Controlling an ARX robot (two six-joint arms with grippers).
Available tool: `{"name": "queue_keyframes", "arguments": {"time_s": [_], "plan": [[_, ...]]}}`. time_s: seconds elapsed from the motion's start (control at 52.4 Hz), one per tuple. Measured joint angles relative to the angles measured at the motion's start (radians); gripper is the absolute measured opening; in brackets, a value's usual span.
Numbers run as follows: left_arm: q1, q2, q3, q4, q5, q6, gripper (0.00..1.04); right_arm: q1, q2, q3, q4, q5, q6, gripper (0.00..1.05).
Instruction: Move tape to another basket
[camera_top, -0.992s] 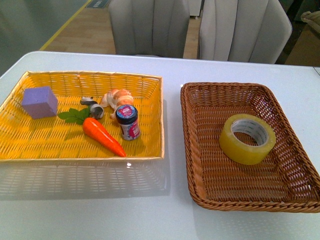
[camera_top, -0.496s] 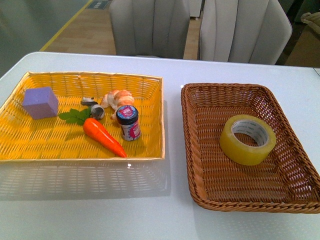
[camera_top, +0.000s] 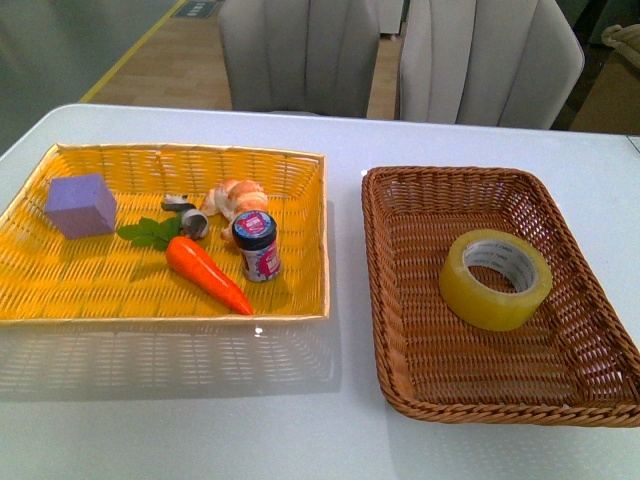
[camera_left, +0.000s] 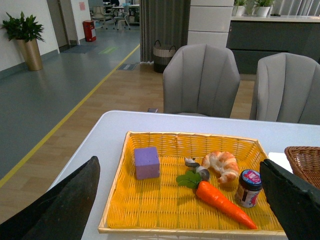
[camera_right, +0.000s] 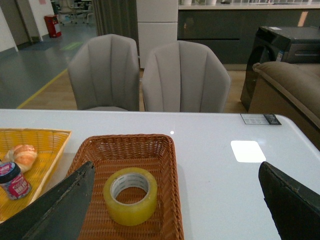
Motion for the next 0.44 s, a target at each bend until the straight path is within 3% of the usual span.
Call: {"name": "queue_keyframes", "arguments": {"time_s": [0.439], "plan": [[0.0,0.0,0.0,0.0,0.0,0.0,0.96,0.0,0.0,0.0,0.0,0.0,0.0,0.96]]}}
